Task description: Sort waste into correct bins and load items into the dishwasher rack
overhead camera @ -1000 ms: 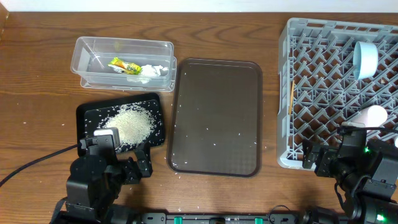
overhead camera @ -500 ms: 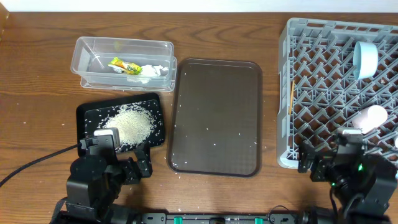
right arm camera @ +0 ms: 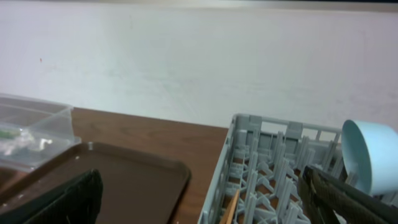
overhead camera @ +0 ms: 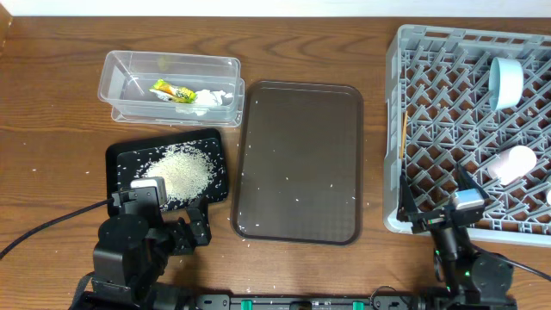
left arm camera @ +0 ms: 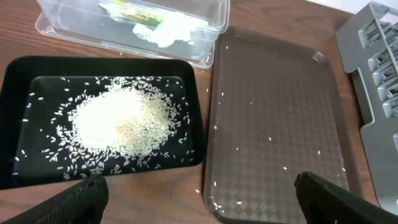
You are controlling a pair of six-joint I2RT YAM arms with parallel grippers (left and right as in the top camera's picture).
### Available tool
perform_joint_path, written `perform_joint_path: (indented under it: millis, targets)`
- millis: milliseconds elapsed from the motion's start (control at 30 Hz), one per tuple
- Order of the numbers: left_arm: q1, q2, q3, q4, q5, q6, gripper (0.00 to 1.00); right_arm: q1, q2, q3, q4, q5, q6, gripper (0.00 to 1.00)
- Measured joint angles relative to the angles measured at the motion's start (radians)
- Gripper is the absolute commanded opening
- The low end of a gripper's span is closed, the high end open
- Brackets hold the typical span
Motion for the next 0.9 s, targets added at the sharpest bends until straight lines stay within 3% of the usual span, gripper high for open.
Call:
perform_joint_path:
  millis: [67, 200, 900]
  targets:
    - [0.000, 0.000, 0.000, 0.000, 0.000, 0.000, 0.98, 0.000, -0.003, -0.057, 0.056, 0.000, 0.000, 0.99]
    - [0.000, 0.000, 0.000, 0.000, 0.000, 0.000, 0.99, 0.000, -0.009, -0.101, -0.053, 0.004, 0.000, 0.99]
    - [0.000, 0.000, -0.001, 0.000, 0.000, 0.000, 0.98, 0.000, -0.012, -0.100, -0.050, 0.003, 0.000, 0.99]
